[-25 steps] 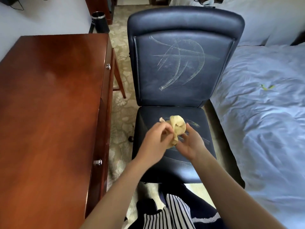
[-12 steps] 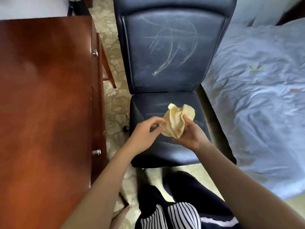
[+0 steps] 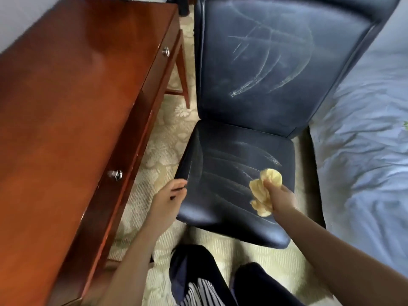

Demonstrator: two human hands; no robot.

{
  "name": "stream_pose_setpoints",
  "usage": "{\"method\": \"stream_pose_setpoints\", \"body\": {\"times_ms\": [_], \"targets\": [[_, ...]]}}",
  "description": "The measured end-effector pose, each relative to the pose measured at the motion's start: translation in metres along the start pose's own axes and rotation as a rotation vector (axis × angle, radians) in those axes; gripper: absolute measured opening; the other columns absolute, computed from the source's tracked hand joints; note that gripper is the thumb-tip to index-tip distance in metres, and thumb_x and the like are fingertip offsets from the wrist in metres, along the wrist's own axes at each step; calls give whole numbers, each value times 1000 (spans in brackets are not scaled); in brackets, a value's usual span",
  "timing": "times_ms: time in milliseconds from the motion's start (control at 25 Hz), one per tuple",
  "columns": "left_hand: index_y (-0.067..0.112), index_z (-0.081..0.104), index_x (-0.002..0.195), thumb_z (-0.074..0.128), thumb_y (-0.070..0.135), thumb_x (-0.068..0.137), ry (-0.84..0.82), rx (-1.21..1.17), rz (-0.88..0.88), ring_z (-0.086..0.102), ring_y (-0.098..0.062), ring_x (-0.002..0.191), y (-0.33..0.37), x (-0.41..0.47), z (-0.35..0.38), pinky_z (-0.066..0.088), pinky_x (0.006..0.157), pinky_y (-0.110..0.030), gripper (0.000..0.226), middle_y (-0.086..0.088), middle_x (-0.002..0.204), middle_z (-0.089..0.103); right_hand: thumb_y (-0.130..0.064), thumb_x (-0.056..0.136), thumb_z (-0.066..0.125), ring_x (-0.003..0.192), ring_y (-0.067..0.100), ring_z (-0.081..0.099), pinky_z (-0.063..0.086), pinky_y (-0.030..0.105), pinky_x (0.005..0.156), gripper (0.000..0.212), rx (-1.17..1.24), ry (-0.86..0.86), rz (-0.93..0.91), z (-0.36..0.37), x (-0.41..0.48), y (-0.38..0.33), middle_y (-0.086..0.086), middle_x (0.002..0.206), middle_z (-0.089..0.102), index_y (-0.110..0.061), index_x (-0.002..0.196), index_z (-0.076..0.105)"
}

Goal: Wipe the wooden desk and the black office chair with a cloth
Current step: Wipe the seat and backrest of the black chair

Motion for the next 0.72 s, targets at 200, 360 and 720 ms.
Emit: {"method": "stream_pose_setpoints", "body": {"times_ms": [200,360,720], "targets": [[14,46,136,63,17,90,-8,171,-130,43,-13,123,-81,6,60,36,103,-28,49,0,137,46,-39,86,63,74,25,60,45,29,66,32,-572,-5,-341,1,60,13,5,78,66,-9,96,70],[17,28,147,73,38,80,111,335,-205,25,-25,140,-162,48,80,22,115,-42,83,-7,154,25,-30,87,63,82,25,58,36,29,67,22,-694,-87,-714,82,108,-4,7,87,62,-16,102,71],[36,-5,150,75,72,54,206,299,-155,9,-22,146,-305,121,83,11,115,-58,130,4,157,10,-30,90,56,103,27,56,42,33,82,28,-830,-320,-1325,321,109,18,7,108,59,-29,117,64]]}}
Point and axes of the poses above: each hand's wrist, its own x-axis towards the middle knuckle, its own z-axis out of the palm, y = z × x, the point moved 8 cm from there along x, towards the middle knuckle
